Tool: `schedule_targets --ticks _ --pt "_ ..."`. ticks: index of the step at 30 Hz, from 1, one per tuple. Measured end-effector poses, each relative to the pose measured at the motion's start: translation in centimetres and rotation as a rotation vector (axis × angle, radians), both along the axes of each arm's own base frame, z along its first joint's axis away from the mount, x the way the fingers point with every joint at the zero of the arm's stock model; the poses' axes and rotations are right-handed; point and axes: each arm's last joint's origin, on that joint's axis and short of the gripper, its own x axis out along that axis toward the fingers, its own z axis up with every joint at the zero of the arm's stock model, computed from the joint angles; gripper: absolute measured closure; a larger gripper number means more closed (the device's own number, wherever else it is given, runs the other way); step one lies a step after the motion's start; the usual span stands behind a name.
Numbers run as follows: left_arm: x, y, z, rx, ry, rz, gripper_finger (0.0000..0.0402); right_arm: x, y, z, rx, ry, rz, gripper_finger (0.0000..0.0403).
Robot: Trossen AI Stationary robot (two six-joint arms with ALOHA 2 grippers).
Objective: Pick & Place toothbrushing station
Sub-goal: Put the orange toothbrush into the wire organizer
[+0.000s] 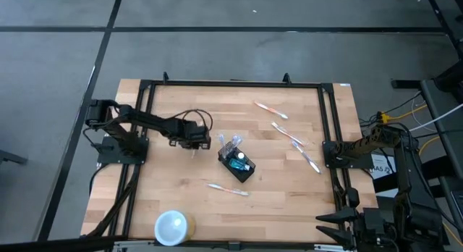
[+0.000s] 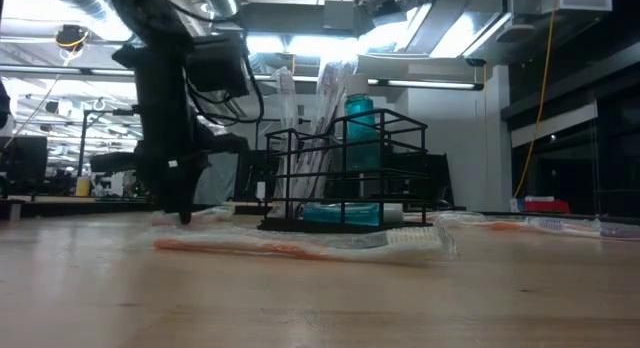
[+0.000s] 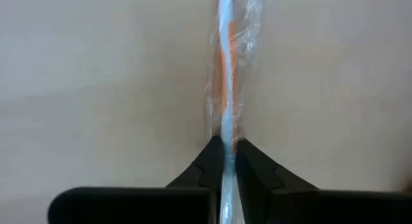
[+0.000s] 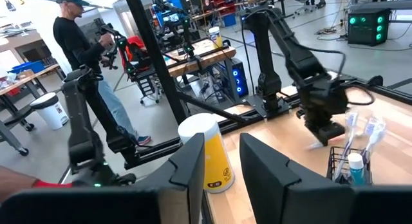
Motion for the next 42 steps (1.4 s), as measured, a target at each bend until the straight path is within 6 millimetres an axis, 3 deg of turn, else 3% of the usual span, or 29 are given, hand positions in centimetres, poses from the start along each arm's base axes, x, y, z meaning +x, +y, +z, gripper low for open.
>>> schedule_targets --ticks 4,11,15,22,26,29,33,38,42 --pt "-0.4 -2.9 2.1 -0.003 -0.083 -0.078 0.0384 0.0 0.0 0.2 -0.009 -0.02 -0.017 0.0303" --pt "-1.4 -7.4 9.1 0.173 -0.579 -0.115 0.0385 0.6 -0.3 0.3 -0.027 -0.018 -0.034 0.0303" --pt "-1.3 -9.4 12.0 0.265 -0.842 -0.212 0.0385 1.8 -1.1 0.6 -0.021 0.054 0.008 0.0303" --pt "-1.2 -11.8 15.7 0.463 -1.158 -0.382 0.0385 3.8 -3.3 3.0 -0.084 0.102 0.1 0.0303" --pt "-1.5 -13.0 17.4 0.541 -1.302 -0.494 0.0385 6.6 -4.5 4.1 -0.172 0.107 0.178 0.0303" --pt "-1.9 -13.7 18.0 0.565 -1.369 -0.574 0.0385 9.9 -6.3 4.0 -0.196 0.155 0.243 0.0303" --pt "-2.4 -14.6 18.6 0.585 -1.434 -0.665 0.0385 15.1 -9.8 3.9 -0.201 0.173 0.291 0.0303" --pt "-3.0 -15.6 19.0 0.622 -1.484 -0.751 0.0385 19.5 -14.8 6.2 -0.183 -0.04 0.365 0.0303" --pt "-3.4 -16.1 19.4 0.66 -1.527 -0.794 0.0385 22.7 -17.3 4.8 -0.149 -0.002 0.375 0.0303"
